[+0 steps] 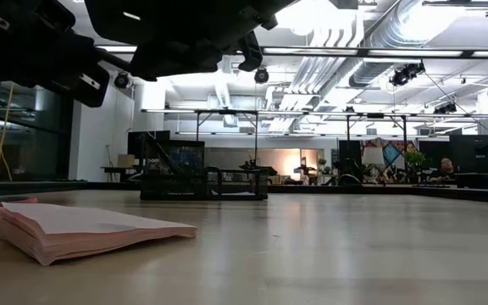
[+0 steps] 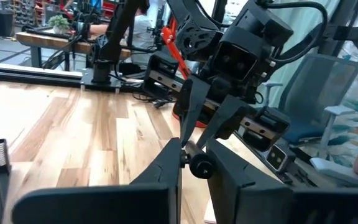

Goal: Pick and place office supplies into organizer
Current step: Put the black pen into the black desk organizer

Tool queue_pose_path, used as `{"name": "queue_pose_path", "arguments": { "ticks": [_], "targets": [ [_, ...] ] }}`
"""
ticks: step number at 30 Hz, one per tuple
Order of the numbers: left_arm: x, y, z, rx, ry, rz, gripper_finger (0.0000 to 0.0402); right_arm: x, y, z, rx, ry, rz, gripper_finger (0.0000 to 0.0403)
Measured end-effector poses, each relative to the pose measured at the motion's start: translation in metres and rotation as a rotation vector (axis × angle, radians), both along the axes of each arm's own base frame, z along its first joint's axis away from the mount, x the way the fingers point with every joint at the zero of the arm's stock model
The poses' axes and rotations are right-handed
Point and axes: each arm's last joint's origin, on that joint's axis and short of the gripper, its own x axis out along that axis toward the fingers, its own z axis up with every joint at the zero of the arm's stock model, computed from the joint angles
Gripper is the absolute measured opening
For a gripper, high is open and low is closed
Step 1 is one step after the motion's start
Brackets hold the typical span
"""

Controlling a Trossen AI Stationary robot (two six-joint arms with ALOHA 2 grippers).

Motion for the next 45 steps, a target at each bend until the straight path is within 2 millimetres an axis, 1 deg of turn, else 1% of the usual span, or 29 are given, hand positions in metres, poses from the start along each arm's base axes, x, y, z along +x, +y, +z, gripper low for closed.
{"name": "queue_pose_path", "arguments": {
  "ticks": [3,8,13,17,20,24,27,30,33,38,41,45],
  "targets": [
    [0.0,0.001,0.0,-0.031,0.005,0.04,0.0037,0.0,-0.001,0.0,-0.006,-0.002,-0.016,0.0043],
    [0.0,0.002,0.0,-0.028,0.004,0.057,0.0022,-0.001,-0.001,-0.001,-0.014,0.005,-0.035,0.0074],
    [0.0,0.003,0.0,-0.023,0.006,0.108,0.0026,-0.003,0.0,-0.004,-0.03,0.036,-0.049,0.0107],
    [0.001,0.005,0.0,-0.021,0.004,0.153,0.004,-0.012,0.003,-0.012,-0.068,0.087,-0.121,0.0134],
    [0.001,0.005,0.0,-0.016,0.003,0.183,0.0032,-0.021,0.006,-0.019,-0.083,0.118,-0.171,0.0153],
    [0.0,0.008,0.0,0.01,-0.004,0.283,0.0022,-0.032,0.011,-0.026,-0.075,0.152,-0.201,0.0173],
    [0.0,0.011,0.002,0.037,-0.01,0.379,0.0033,-0.04,0.011,-0.032,-0.055,0.172,-0.223,0.0178],
    [0.002,0.013,0.012,0.06,-0.023,0.457,0.0046,-0.045,0.01,-0.035,-0.044,0.188,-0.243,0.0179],
    [0.005,0.015,0.028,0.102,-0.002,0.492,0.0042,-0.049,0.008,-0.037,-0.033,0.206,-0.258,0.0179],
    [0.006,0.019,0.058,0.13,0.097,0.63,0.0021,-0.051,0.003,-0.04,-0.007,0.242,-0.269,0.0179],
    [0.004,0.019,0.075,0.153,0.152,0.648,0.0025,-0.052,0.002,-0.041,-0.004,0.255,-0.27,0.0179],
    [0.001,0.021,0.093,0.162,0.219,0.714,0.0035,-0.053,0.002,-0.041,-0.011,0.259,-0.272,0.0179]
  ]
}}
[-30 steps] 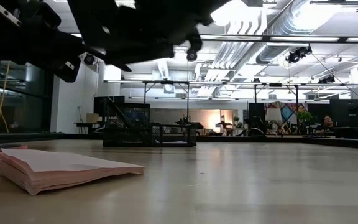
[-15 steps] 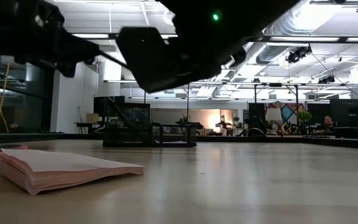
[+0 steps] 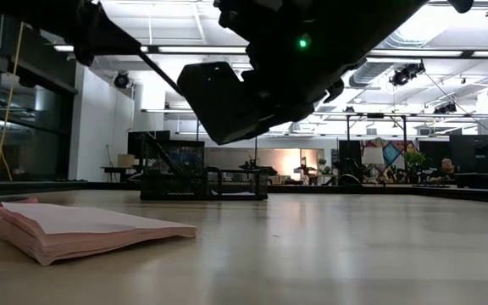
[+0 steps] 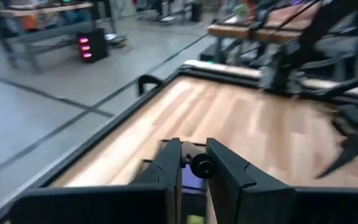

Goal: Pick and place office supplies into organizer
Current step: Put the black pen into the black desk organizer

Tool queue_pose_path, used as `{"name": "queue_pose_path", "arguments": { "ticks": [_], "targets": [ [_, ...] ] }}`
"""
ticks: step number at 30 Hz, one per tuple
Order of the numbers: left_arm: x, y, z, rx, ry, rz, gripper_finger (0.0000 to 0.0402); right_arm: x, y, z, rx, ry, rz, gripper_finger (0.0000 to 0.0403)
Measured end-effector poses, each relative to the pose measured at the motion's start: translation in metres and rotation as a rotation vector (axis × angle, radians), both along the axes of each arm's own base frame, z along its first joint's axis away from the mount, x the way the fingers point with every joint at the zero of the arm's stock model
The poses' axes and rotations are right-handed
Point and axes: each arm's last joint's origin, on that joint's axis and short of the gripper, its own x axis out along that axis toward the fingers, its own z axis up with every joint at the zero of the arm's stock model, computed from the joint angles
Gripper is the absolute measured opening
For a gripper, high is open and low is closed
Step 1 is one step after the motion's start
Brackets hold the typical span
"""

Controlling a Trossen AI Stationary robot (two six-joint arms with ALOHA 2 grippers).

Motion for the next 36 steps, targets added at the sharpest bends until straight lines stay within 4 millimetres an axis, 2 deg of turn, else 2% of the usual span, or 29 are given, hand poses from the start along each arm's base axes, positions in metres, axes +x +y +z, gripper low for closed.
{"name": "queue_pose_path", "arguments": {
  "ticks": [4,8,15,22,31,36],
  "targets": [
    [0.006,0.001,0.01,0.003,0.059,0.034,0.0027,0.0,-0.002,0.0,-0.004,0.0,-0.006,0.0179],
    [0.018,0.01,0.01,-0.012,0.137,0.065,0.0026,0.002,-0.006,0.0,0.004,-0.012,-0.022,0.0179],
    [0.036,0.048,0.001,-0.118,0.259,0.154,0.0034,0.004,-0.008,0.0,0.019,-0.011,-0.025,0.0179],
    [0.04,0.077,-0.006,-0.251,0.273,0.045,0.0032,0.004,-0.008,-0.001,0.028,-0.007,-0.021,0.0179],
    [0.05,0.102,-0.026,-0.299,0.335,0.062,0.0033,0.004,-0.008,-0.001,0.041,-0.017,-0.028,0.0179],
    [0.058,0.107,-0.033,-0.309,0.329,0.013,0.0061,0.004,-0.009,-0.001,0.041,-0.017,-0.029,0.0179]
  ]
}}
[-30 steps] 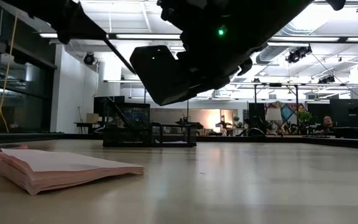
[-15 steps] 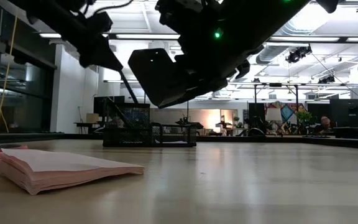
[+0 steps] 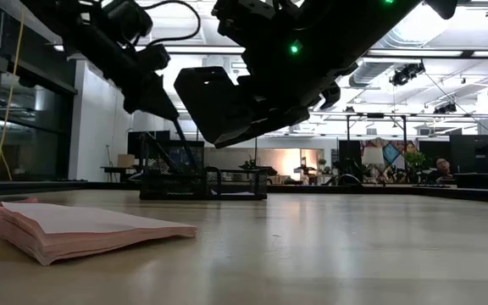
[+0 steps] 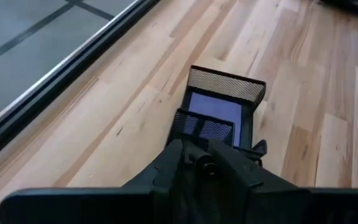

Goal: Pick and place office supplies into organizer
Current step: Put the black pen into the black desk organizer, then put the pink sticky notes into the black desk organizer

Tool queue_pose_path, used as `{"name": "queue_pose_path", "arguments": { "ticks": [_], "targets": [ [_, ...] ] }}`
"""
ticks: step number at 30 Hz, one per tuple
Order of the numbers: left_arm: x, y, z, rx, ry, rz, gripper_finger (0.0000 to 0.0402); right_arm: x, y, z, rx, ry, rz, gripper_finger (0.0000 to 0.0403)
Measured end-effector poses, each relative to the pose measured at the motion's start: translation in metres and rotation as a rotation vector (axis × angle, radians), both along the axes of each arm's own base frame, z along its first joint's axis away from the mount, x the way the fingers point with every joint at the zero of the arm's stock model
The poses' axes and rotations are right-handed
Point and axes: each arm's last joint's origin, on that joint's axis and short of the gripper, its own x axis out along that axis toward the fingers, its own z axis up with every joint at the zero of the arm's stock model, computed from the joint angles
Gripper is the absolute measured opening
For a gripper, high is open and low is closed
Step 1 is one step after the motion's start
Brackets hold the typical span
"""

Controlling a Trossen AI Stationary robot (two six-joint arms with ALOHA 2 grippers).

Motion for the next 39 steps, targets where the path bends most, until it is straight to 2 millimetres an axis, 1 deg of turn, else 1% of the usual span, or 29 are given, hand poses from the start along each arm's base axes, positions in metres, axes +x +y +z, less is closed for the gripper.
{"name": "queue_pose_path", "arguments": {
  "ticks": [4,10,14,17,20,22,25,28,32,35,37,39],
  "targets": [
    [0.002,0.002,-0.003,-0.006,0.005,0.002,0.0104,0.0,0.0,0.0,0.004,-0.001,-0.001,0.0179],
    [0.003,0.002,-0.003,-0.01,0.002,-0.006,0.0178,0.0,0.0,0.0,0.01,0.001,0.001,0.0179],
    [0.003,0.0,-0.003,-0.055,-0.027,-0.043,0.0211,0.001,0.002,-0.001,0.068,0.014,0.024,0.0179],
    [0.004,-0.003,-0.003,-0.109,-0.057,-0.107,0.0224,0.003,0.003,0.0,0.182,0.049,0.075,0.0179],
    [0.005,-0.005,-0.003,-0.159,-0.084,-0.178,0.0228,0.004,0.006,0.002,0.282,0.084,0.133,0.0179],
    [0.006,-0.006,-0.002,-0.183,-0.102,-0.209,0.0229,0.005,0.011,0.002,0.312,0.105,0.188,0.0179],
    [0.008,-0.011,-0.001,-0.184,-0.109,-0.241,0.023,0.006,0.023,0.005,0.337,0.08,0.27,0.0179],
    [0.012,-0.022,0.005,-0.144,-0.138,-0.306,0.023,0.007,0.039,0.009,0.357,0.054,0.376,0.0179],
    [0.015,-0.052,0.019,-0.084,-0.214,-0.428,0.023,0.006,0.057,0.016,0.339,0.004,0.491,0.0179],
    [0.007,-0.076,0.021,-0.022,-0.287,-0.471,0.023,0.005,0.068,0.02,0.337,-0.038,0.542,0.0179],
    [-0.002,-0.09,0.015,-0.007,-0.325,-0.478,0.023,0.002,0.076,0.022,0.333,-0.055,0.573,0.0179],
    [-0.013,-0.1,0.011,0.005,-0.361,-0.473,0.023,0.0,0.082,0.023,0.334,-0.072,0.588,0.0179]
  ]
}}
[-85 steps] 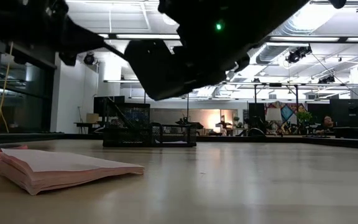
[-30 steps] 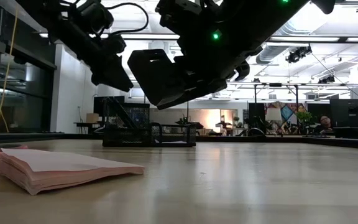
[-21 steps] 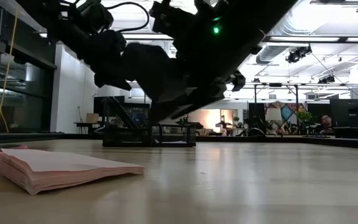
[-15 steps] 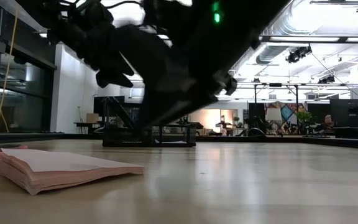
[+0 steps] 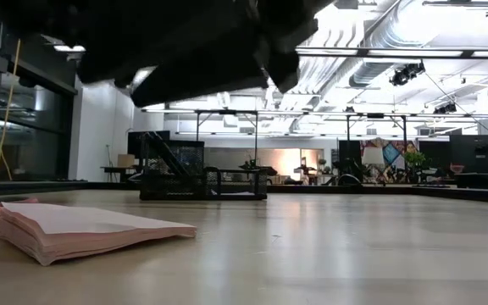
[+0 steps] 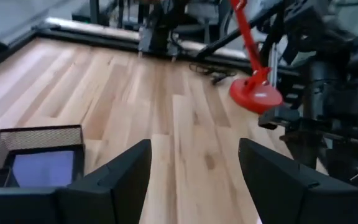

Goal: Pick and place office supplies into organizer
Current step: Put the pink sticky notes into the black desk organizer

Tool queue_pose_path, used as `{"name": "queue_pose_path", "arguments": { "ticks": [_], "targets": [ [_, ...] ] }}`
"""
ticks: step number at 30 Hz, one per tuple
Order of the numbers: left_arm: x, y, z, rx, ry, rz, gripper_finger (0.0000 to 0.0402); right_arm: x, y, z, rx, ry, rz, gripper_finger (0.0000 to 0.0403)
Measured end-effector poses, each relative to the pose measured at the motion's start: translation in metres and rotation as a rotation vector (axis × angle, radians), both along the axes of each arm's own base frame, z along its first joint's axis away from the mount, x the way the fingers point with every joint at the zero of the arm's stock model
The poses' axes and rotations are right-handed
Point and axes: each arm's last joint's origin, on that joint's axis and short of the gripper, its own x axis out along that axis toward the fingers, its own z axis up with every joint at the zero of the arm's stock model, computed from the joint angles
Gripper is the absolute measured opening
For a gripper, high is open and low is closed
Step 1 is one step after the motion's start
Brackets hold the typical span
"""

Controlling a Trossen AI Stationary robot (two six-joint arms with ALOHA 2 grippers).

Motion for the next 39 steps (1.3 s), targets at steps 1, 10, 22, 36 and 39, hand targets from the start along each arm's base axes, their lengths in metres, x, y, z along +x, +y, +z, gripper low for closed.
{"name": "queue_pose_path", "arguments": {
  "ticks": [1,10,22,36,39],
  "targets": [
    [-0.005,-0.005,-0.002,-0.001,-0.022,-0.002,0.023,-0.002,0.003,0.0,0.002,-0.004,0.003,0.0179],
    [-0.031,-0.033,-0.027,-0.027,-0.068,-0.061,0.023,-0.006,0.012,-0.016,-0.046,0.058,0.101,0.0179],
    [-0.036,-0.042,-0.043,-0.002,-0.034,-0.055,0.023,0.0,0.01,-0.054,-0.321,0.151,0.276,0.0179],
    [-0.037,-0.043,-0.045,-0.001,-0.011,-0.058,0.023,-0.001,0.007,-0.055,-0.429,0.164,0.265,0.0179],
    [-0.037,-0.043,-0.045,-0.018,-0.011,-0.053,0.023,0.002,0.003,-0.056,-0.425,0.169,0.261,0.0179]
  ]
}}
